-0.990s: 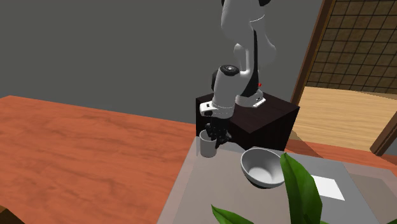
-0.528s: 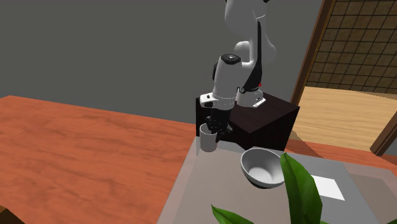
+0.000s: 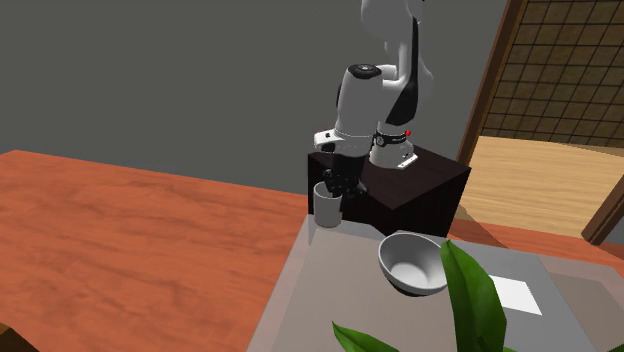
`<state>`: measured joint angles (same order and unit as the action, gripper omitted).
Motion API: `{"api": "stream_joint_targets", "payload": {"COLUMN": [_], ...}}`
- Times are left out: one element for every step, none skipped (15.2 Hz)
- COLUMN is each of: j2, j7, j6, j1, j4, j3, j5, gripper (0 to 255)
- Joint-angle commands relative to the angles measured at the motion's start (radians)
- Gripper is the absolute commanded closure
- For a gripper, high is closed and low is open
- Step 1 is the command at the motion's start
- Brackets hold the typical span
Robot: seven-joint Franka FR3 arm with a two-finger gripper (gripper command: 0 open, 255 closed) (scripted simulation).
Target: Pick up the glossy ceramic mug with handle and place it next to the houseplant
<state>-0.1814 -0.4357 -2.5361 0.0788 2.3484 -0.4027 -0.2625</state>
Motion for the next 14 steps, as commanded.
{"api": "stream_joint_targets", "payload": {"j2": [0.028, 0.04, 0.051, 0.063, 0.074, 0.086, 0.097, 0.108, 0.118, 0.129, 0.139, 0.149, 0.159, 0.169], "j7": [0.018, 0.027, 0.035, 0.043, 0.051, 0.059, 0.066, 0.074, 0.081, 0.087, 0.094, 0.1, 0.106, 0.112], "j6": [0.024, 0.036, 0.048, 0.06, 0.072, 0.084, 0.096, 0.109, 0.121, 0.134, 0.147, 0.159, 0.172, 0.185], "j1": [-0.005, -0.007, -0.008, -0.01, -0.011, -0.012, -0.013, -0.014, -0.014, -0.015, -0.015, -0.016, -0.016, -0.016], "j4": [0.0, -0.002, -0.003, -0.005, -0.008, -0.01, -0.013, -0.016, -0.02, -0.023, -0.027, -0.031, -0.036, -0.04], "j3": [-0.009, -0.012, -0.015, -0.018, -0.02, -0.022, -0.024, -0.025, -0.027, -0.028, -0.029, -0.029, -0.03, -0.03], "j5": [0.025, 0.036, 0.047, 0.058, 0.068, 0.078, 0.087, 0.096, 0.105, 0.114, 0.122, 0.13, 0.138, 0.145], "gripper": [255, 255, 255, 255, 255, 255, 255, 255, 255, 255, 255, 255, 255, 255]}}
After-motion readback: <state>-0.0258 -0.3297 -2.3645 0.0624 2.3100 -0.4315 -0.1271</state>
